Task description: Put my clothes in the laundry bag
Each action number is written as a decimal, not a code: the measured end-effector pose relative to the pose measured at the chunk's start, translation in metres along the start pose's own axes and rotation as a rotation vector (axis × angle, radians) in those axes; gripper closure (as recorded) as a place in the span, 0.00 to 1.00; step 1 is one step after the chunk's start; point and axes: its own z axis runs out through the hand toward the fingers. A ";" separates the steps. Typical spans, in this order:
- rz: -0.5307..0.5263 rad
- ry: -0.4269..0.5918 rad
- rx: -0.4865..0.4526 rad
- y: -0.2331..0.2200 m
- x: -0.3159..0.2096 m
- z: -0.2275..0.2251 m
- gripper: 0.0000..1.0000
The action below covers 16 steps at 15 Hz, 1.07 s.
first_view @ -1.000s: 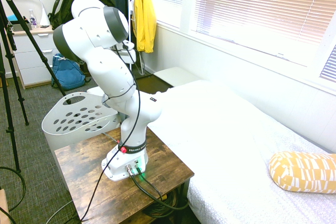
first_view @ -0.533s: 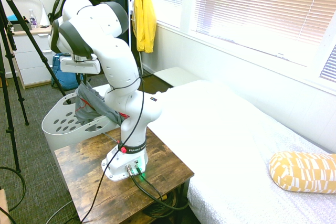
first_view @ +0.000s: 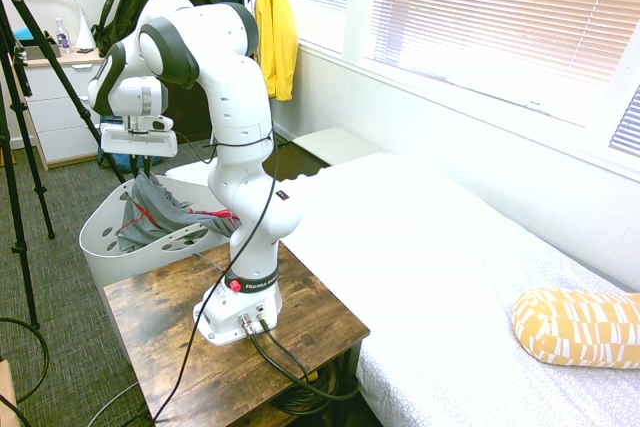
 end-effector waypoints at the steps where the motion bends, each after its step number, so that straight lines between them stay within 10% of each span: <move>1: 0.006 -0.011 0.003 0.000 0.006 0.004 0.00; 10: 0.053 -0.120 0.060 -0.055 0.077 0.161 0.00; 16: 0.080 -0.010 0.022 -0.044 0.116 0.111 0.00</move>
